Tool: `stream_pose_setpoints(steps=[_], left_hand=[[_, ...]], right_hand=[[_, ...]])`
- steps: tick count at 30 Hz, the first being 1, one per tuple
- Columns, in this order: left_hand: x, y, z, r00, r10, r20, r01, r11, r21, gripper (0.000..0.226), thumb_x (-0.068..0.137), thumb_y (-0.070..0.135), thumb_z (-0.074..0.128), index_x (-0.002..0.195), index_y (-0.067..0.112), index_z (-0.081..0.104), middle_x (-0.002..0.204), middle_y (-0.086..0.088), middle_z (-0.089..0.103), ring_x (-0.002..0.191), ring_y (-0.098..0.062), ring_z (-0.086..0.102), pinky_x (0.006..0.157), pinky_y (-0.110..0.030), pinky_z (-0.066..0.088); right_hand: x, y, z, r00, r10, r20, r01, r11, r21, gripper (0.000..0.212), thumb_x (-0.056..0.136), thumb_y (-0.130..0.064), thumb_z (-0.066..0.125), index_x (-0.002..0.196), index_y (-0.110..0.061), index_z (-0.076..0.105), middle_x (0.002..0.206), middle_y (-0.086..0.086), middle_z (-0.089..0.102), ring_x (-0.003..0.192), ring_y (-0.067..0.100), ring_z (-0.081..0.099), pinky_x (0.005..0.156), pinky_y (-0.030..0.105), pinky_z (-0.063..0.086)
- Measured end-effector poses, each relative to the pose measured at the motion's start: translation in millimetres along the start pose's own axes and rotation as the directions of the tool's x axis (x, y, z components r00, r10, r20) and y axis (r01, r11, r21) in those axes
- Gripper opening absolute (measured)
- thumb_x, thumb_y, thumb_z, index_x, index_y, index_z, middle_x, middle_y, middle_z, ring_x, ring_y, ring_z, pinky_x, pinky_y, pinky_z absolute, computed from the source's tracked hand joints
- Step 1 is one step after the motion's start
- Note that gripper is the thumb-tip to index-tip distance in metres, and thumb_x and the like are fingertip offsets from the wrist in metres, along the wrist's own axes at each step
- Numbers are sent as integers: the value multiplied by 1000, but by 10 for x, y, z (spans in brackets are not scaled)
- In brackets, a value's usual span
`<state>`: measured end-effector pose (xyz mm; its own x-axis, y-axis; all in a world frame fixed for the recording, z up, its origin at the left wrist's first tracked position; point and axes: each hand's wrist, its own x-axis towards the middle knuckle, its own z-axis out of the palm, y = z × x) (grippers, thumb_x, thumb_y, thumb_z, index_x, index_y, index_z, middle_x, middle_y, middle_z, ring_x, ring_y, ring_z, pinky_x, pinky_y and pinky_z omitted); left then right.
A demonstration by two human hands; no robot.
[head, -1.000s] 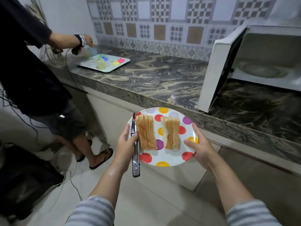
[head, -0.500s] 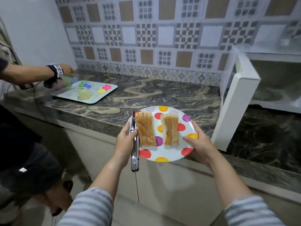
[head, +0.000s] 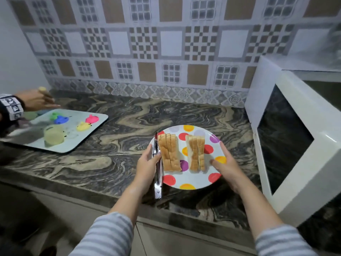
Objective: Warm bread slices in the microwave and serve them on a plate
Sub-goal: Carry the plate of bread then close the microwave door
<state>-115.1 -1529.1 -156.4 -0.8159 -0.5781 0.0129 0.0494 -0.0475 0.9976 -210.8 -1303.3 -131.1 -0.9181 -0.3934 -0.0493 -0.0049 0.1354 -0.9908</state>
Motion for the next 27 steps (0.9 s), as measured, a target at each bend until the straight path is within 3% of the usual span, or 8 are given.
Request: stream_pose_setpoints(steps=[2,4,6,8,11,15,18,27], left_hand=[[143,-13,65,1000,21,19,-22,999,39,64,89,22,65,146,13,39,147,8,40,136,-8,37,114,-31,28],[321,-88,98,998,51,37,-54,994,93,61,93,19,61,147,11,34,150,4,37,138,-9,34,114,-28,26],[475,-142,134,997,59,53,-68,981,180,71,88,38,63,148,14,32,153,0,35,141,-13,32,119,-41,19],[576,-193,167,998,22,61,-42,936,350,79,82,56,58,148,19,33,154,1,34,144,-14,26,120,-53,4],[692,-286,180,998,31,59,-62,771,634,61,95,48,48,149,25,31,154,6,32,147,-8,12,115,-48,-18],[733,-290,225,994,4,107,-92,534,840,59,99,50,34,152,27,22,159,9,19,148,-6,3,117,-46,-13],[716,-276,249,988,4,156,-144,410,901,59,100,51,24,153,27,15,160,11,9,148,-8,-2,118,-50,-9],[717,-292,259,984,-56,169,-142,330,933,60,100,52,14,154,27,6,161,7,-4,147,-8,-9,117,-51,-12]], right_hand=[[115,68,-17,999,3,-35,-8,990,-138,68,93,-12,57,148,-36,25,121,-4,58,110,17,55,87,30,45],[236,155,-45,997,31,-77,-57,928,-367,75,89,-36,58,148,-45,12,147,2,40,138,25,34,112,43,26],[337,206,-67,983,127,-132,-180,803,-568,75,93,-42,51,151,-42,4,160,12,9,148,29,0,116,49,-5],[402,235,-62,969,182,-168,-247,746,-618,74,95,-43,46,151,-40,-1,160,15,-6,147,32,-12,115,49,-14],[459,260,-25,971,154,-181,-238,646,-725,74,96,-43,42,153,-33,-4,161,10,-2,146,24,-19,113,52,-17],[544,357,-79,974,131,-184,-225,522,-823,71,98,-46,35,153,-29,-7,162,1,0,146,16,-20,112,54,-16],[570,420,-90,977,109,-183,-213,463,-860,67,99,-47,30,153,-31,-6,162,-4,-6,146,14,-20,112,54,-15],[560,427,-52,969,116,-220,-248,378,-892,60,98,-47,23,153,-35,2,161,-1,-11,146,17,-18,114,54,-13]])
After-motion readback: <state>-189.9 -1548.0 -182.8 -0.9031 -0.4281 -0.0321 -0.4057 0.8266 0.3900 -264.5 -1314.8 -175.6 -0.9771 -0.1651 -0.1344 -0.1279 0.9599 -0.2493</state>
